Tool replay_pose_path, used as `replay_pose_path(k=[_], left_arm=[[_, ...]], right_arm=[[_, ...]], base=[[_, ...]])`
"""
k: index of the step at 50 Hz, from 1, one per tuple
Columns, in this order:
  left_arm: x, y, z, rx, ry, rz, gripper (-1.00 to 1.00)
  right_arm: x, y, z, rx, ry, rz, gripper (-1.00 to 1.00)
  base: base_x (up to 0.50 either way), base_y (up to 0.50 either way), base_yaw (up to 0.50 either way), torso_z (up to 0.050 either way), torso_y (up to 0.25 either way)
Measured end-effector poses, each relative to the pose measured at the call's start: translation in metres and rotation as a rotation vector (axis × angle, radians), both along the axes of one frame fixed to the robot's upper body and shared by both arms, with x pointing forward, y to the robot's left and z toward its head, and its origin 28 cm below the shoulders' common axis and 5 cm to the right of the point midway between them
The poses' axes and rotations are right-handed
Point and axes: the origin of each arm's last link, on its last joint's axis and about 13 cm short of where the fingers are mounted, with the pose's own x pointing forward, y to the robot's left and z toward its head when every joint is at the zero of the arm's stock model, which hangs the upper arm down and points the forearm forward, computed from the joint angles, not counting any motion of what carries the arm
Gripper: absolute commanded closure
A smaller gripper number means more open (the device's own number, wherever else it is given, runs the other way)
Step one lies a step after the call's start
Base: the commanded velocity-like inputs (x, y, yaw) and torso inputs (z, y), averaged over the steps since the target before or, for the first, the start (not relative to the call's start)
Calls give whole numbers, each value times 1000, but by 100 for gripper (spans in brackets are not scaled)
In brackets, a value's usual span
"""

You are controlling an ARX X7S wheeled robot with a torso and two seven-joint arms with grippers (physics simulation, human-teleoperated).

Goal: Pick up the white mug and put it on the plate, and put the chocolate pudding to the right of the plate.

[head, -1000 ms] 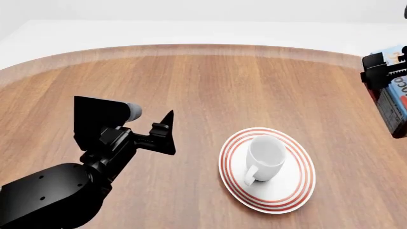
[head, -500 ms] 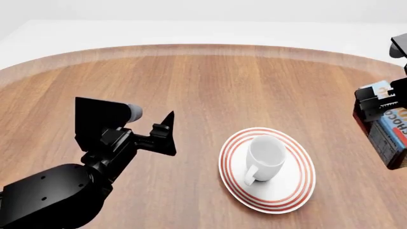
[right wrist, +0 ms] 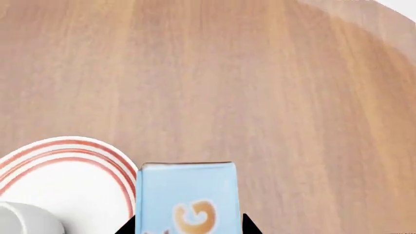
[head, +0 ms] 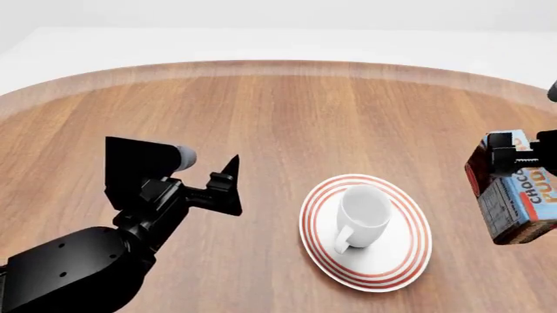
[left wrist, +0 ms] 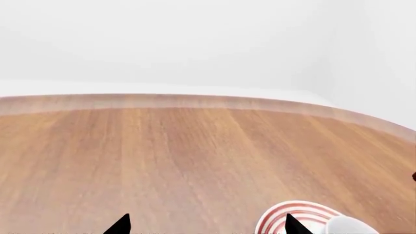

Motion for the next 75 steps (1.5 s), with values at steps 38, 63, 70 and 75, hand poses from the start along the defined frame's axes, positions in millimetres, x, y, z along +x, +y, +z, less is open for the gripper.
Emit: replay_pose_path(k=[38, 63, 70, 75], left_arm=[[1, -2, -3, -1, 7, -7, -100], [-1, -4, -3, 0, 5, -11, -100], [-1, -4, -3, 0, 6, -11, -100], [-1, -4, -4, 0, 7, -11, -100]], right_arm=[[-5, -13, -32, 23, 42, -89, 100], [-8, -25, -72, 43, 72, -160, 100], [-9, -27, -81, 44, 80, -174, 100], [-8, -30, -88, 47, 86, -181, 100]], base=[[0, 0, 0, 0, 0], [0, 0, 0, 0, 0], [0, 0, 0, 0, 0], [0, 0, 0, 0, 0]])
